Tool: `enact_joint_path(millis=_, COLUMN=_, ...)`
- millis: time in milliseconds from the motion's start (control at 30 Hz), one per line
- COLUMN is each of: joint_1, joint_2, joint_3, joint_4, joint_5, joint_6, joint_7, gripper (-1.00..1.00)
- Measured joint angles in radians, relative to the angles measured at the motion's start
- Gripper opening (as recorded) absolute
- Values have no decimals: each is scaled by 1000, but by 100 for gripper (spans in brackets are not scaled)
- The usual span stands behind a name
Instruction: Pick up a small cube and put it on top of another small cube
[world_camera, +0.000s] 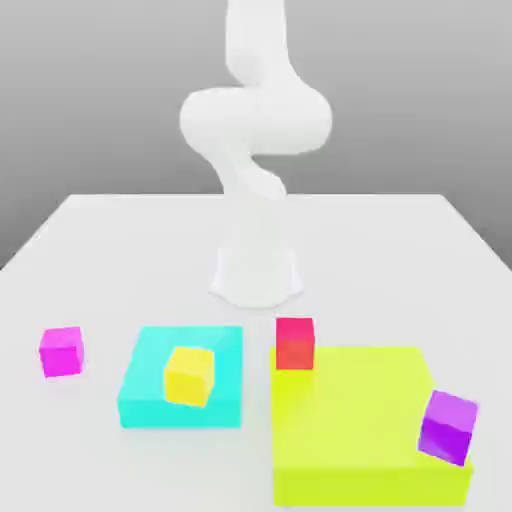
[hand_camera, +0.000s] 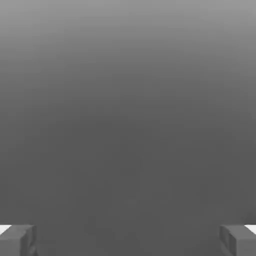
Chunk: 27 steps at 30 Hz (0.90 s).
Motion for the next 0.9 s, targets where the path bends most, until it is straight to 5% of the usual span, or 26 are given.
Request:
enact_joint_path(millis=500, joint_1=80, joint_2=452, joint_3=-513, joint_4=-234, joint_5=152, joint_6=252, joint_7=-671, gripper=0)
enact_joint_path(millis=767, joint_1=4, joint_2=690, joint_3=-678, joint_4=-358, joint_5=229, joint_6=385, joint_7=-1022, gripper=0)
enact_joint_path(millis=900, joint_1=-93, joint_2=778, joint_3=-718, joint_4=-421, joint_5=170, joint_6=459, joint_7=-1124, gripper=0)
